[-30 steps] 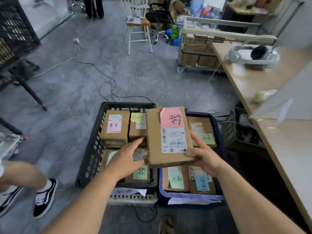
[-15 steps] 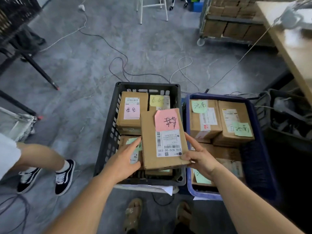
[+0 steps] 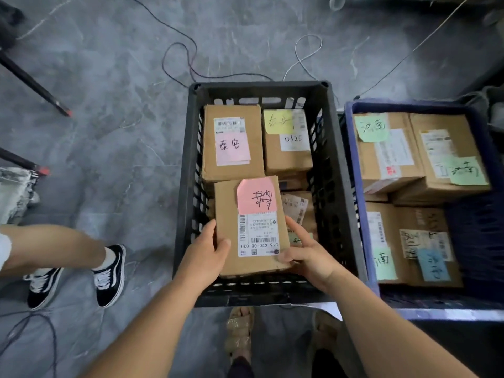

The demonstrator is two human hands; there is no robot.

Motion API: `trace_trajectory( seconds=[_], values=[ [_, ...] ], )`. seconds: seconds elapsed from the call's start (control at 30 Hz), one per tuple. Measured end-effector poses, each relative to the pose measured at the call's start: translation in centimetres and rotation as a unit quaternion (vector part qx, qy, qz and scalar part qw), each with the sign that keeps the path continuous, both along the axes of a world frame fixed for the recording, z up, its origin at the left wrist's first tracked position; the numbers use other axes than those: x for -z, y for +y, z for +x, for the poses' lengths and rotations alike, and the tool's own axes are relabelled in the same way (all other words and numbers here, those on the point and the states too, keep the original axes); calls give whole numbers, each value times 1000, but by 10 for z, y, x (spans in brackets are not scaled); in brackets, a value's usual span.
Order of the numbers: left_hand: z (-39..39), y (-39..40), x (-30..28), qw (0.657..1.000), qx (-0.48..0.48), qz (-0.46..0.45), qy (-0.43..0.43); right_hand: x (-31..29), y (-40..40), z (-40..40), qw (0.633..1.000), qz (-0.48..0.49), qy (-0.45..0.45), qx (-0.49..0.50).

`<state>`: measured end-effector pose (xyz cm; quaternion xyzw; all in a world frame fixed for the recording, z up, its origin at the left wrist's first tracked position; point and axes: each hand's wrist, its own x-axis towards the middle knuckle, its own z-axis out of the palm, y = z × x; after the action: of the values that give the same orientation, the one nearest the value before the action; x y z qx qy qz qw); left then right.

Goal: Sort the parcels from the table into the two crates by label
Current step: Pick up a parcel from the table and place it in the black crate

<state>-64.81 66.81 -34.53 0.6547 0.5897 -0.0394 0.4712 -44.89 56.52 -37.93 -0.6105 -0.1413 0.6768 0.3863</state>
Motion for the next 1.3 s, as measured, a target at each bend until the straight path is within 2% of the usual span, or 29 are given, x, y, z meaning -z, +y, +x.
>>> trace_trajectory(
  seconds=[0.17, 0.3, 0.47, 0.67, 0.83, 1.0, 1.17, 1.3],
  values=[
    [6, 7, 26, 997, -7, 17, 80, 30, 21, -14, 993, -52, -77, -68],
    [14, 11, 42, 986, 33, 41, 159, 38, 40, -27, 978, -65, -167, -107],
    [18, 10, 51, 959, 110, 75, 251, 49, 54, -36, 948, -85, -261, -161],
    [27, 10, 50, 912, 183, 103, 352, 43, 61, -41, 929, -103, -301, -187],
    [28, 10, 24, 923, 192, 103, 317, 11, 57, -37, 885, -113, -389, -230],
    [30, 4, -25, 933, 223, 195, 206, -48, 34, -13, 821, -100, -511, -233],
    [55, -10, -85, 919, 272, 248, 140, -126, -4, 7, 772, -97, -595, -203],
    [86, -33, -129, 901, 326, 273, 90, -183, -50, 19, 754, -120, -623, -168]
  ],
)
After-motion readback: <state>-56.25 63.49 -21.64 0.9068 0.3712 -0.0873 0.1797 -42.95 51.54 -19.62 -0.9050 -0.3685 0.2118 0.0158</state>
